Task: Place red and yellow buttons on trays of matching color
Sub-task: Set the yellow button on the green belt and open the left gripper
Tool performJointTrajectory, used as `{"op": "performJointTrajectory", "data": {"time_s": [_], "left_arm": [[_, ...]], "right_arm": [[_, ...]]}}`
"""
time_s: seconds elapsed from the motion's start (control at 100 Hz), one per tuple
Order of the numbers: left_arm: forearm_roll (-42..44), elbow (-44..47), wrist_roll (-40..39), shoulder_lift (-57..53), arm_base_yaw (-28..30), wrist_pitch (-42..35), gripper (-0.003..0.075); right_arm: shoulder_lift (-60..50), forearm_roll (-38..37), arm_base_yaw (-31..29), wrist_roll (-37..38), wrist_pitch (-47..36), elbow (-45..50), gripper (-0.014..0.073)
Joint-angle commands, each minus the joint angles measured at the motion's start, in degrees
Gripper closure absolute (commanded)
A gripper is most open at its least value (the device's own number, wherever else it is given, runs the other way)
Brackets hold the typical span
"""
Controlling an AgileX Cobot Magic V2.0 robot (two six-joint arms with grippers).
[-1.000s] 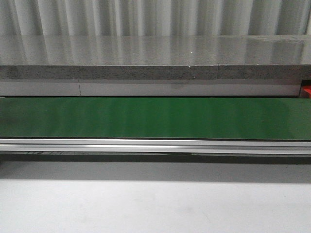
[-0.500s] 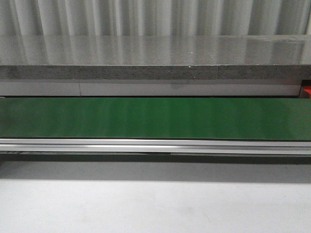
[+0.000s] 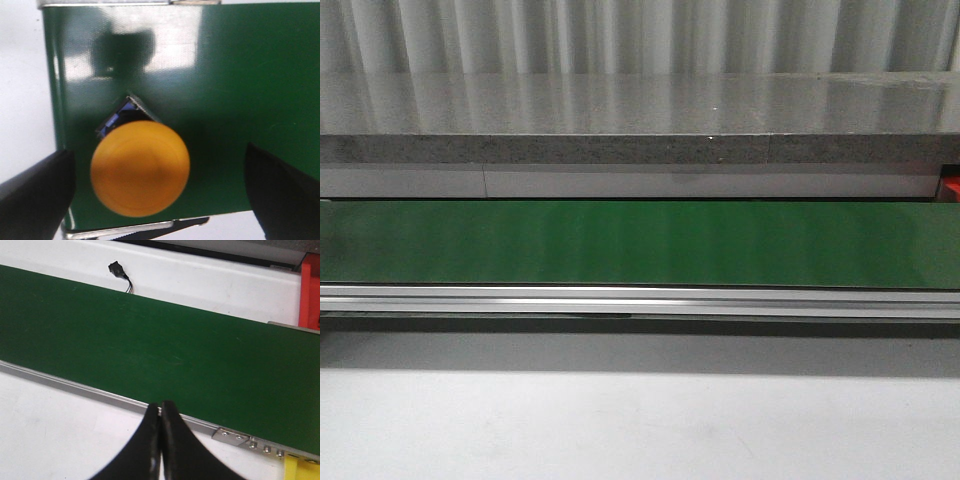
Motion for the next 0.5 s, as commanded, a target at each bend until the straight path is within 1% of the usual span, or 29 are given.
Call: {"op": "performJointTrajectory", "data": {"time_s": [0.0,0.11,0.25,0.37,0.49], "left_arm": [[-4.45,-1.79,1.50,-3.80,-0.33,-0.12,0.0069],[-4.08,-3.51,1.50,-5.70,-0.33,-0.48,0.0069],[-4.08,-7.65,1.38,-7.78,1.32,-2.89,0.0069],[-4.08,-10.97,0.92,-8.26,4.50,-4.60,0.0069],[-4.08,-11.19,0.59,-7.58,9.08,-6.12,0.0069]], "right_arm": [[-0.51,1.83,0.04,-0.36,-2.78,-1.43,0.0661],[-0.51,1.83,0.04,-0.36,-2.78,-1.43,0.0661],[-0.51,1.83,0.04,-0.36,-2.78,-1.43,0.0661],[-0.51,1.83,0.04,-0.36,-2.77,-1.43,0.0661],[-0.51,1.83,0.04,-0.36,-2.77,-1.43,0.0661]]}}
